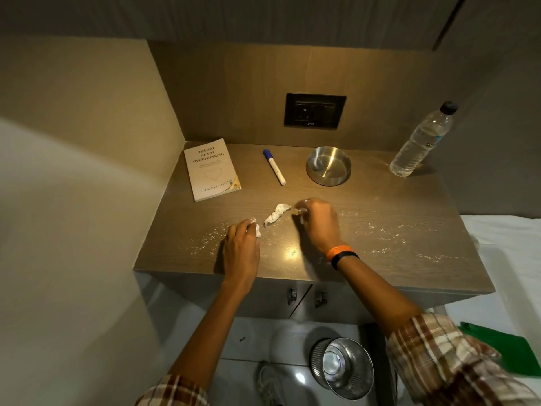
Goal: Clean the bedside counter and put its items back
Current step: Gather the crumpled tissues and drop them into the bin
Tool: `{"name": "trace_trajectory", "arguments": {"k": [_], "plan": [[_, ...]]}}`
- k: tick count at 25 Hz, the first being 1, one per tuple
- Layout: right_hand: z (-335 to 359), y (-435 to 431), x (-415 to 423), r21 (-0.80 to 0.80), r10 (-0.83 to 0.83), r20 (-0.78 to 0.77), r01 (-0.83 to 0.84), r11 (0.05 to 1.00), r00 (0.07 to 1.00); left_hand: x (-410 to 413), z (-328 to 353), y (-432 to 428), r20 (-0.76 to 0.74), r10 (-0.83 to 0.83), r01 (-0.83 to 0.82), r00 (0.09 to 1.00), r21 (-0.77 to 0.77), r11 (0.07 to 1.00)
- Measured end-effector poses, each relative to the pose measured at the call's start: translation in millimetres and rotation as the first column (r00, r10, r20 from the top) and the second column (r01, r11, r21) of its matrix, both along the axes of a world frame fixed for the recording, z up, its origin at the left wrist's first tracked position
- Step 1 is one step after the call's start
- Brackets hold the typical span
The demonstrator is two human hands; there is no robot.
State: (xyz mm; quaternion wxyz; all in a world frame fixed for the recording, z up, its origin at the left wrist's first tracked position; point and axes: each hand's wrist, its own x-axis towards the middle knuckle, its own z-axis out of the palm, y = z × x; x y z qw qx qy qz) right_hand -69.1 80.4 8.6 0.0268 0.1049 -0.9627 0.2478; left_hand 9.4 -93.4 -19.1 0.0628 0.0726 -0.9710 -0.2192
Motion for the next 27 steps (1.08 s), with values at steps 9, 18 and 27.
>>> {"name": "trace_trajectory", "arguments": {"k": [9, 18, 27], "plan": [[-3, -43, -3, 0.297, 0.202, 0.048, -0.207, 0.932, 0.978, 1, 9, 3, -0.11, 0.078, -0.06, 0.991, 0.16, 0.985], [-47, 131, 160, -0.416, -0.238, 0.033, 0.23, 0.88, 0.971, 103, -40, 140, -0.194, 0.047, 0.061, 0.98, 0.512, 0.857], [-312, 232, 258, 0.007, -0.403, 0.599, 0.498, 0.867, 0.692, 168, -311, 278, 0.551, 0.0, -0.31, 0.834, 0.47, 0.826]]}}
